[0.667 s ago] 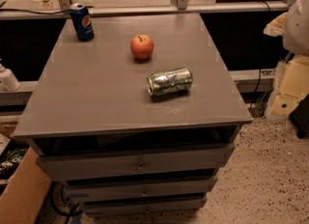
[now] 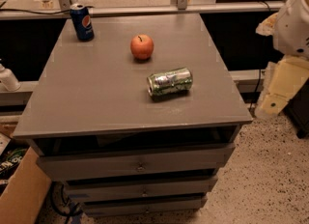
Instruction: Place green can upright
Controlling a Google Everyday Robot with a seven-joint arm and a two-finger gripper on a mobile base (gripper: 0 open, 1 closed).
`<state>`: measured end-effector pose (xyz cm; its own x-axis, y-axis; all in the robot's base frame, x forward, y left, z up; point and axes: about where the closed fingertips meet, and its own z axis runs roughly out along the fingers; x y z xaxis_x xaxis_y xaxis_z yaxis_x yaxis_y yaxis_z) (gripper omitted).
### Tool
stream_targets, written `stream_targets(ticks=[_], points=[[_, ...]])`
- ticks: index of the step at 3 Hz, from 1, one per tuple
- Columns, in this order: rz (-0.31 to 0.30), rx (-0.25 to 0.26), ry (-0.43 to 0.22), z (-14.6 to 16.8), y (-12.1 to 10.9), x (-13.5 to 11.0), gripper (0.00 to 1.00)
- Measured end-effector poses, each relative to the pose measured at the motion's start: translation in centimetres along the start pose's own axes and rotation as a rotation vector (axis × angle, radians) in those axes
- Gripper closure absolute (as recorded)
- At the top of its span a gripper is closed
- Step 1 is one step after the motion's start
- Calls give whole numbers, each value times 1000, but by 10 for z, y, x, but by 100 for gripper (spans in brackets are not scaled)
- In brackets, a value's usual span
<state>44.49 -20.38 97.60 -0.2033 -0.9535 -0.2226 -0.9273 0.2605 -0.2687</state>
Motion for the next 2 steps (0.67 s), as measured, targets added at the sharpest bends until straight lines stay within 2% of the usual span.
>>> stream_targets(ticks=[2], points=[[-65, 43, -49, 33, -10, -53, 0]])
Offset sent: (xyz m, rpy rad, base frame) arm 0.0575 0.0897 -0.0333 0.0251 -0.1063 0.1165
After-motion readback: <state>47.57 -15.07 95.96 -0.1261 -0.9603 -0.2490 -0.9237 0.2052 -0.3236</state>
